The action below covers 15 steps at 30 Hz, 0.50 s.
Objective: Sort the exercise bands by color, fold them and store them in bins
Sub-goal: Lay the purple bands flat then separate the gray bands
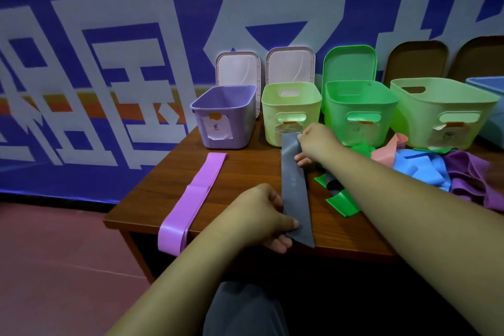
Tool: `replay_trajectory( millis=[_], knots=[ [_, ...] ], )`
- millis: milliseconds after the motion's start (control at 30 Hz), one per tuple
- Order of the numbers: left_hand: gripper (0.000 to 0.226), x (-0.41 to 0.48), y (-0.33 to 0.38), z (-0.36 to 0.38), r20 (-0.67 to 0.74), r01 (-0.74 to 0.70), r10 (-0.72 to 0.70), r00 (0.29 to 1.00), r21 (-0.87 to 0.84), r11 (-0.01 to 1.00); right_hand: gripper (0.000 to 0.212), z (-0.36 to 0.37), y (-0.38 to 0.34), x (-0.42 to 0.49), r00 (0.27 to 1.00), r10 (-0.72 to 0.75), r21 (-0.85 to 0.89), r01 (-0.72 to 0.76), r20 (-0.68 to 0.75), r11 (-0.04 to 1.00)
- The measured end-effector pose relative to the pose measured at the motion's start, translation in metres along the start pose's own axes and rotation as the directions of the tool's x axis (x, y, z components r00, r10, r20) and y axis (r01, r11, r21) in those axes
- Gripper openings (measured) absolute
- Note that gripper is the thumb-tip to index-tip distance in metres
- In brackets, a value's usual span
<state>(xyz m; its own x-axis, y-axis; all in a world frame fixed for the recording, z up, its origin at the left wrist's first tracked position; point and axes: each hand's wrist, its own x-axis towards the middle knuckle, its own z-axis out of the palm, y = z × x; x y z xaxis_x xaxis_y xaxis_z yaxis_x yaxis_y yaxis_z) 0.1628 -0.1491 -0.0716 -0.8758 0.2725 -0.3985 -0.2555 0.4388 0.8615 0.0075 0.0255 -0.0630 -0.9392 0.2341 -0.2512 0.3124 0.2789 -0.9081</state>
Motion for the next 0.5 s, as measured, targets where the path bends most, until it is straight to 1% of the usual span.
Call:
replay_trajectory(
  millis=[67, 167, 200, 333, 433, 500],
  knots=[
    [0.044, 0.001, 0.0, 0.0, 0.005, 0.001, -0.001, 1.0, 0.009, 1.0, 0.037, 0.004, 0.002, 0.01, 0.999, 0.029, -0.021, -0.028, 0.015, 0.999],
    [0.043, 0.004, -0.004, -0.001, -0.001, -0.005, 0.005, 1.0, 0.031, 0.999, 0.037, 0.008, 0.005, 0.028, 0.991, 0.132, 0.003, -0.132, 0.018, 0.991],
    [0.042, 0.005, -0.005, -0.001, -0.005, -0.012, 0.012, 1.0, 0.059, 0.998, 0.037, 0.01, 0.006, 0.032, 0.988, 0.153, -0.001, -0.153, 0.015, 0.988],
    [0.04, 0.008, -0.007, -0.002, -0.035, -0.057, 0.069, 0.997, 0.264, 0.963, 0.038, 0.013, 0.007, 0.04, 0.977, 0.215, -0.023, -0.215, -0.011, 0.976],
    [0.041, 0.01, -0.01, -0.004, -0.038, -0.074, 0.094, 0.995, 0.354, 0.932, 0.037, 0.014, 0.007, 0.038, 0.974, 0.227, -0.061, -0.228, -0.02, 0.972],
    [0.043, 0.011, -0.012, -0.004, -0.042, -0.073, 0.097, 0.994, 0.391, 0.917, 0.037, 0.015, 0.008, 0.038, 0.979, 0.201, -0.117, -0.203, -0.028, 0.972]
  ],
)
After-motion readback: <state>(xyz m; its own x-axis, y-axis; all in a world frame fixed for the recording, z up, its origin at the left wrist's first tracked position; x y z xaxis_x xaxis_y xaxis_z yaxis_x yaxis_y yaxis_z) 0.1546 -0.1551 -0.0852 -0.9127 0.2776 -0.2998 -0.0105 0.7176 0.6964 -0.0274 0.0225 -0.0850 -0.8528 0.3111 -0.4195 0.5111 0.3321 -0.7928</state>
